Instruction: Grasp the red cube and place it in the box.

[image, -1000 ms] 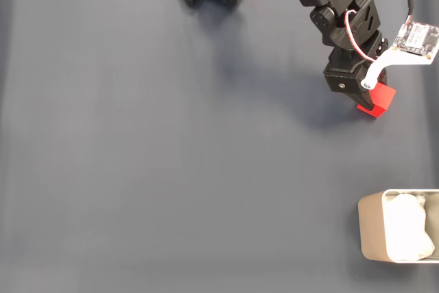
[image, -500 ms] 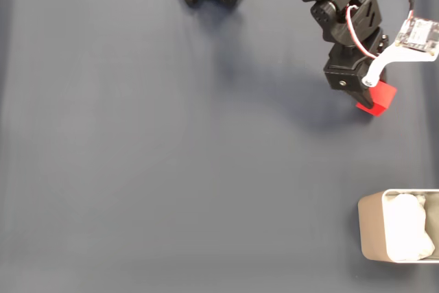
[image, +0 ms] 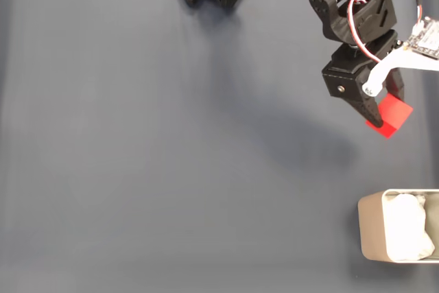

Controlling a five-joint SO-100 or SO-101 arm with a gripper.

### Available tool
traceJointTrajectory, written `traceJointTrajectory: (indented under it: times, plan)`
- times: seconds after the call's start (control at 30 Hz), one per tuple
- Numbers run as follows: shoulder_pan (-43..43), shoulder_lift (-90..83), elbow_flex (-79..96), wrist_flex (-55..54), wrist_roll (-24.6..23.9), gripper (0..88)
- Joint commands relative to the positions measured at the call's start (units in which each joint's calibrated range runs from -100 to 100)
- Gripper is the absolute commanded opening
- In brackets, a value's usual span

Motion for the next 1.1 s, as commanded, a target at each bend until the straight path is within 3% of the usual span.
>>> traceJointTrajectory:
  times: [0.0,0.47,1.07]
  plan:
    - [2.3,-1.65,-8.02,1.65,-0.2,10.4]
    - [6.92,13.25,-31.38,6.41,-0.54,10.7]
    - [8.48,28.33,-47.26,6.08,-0.49,10.7]
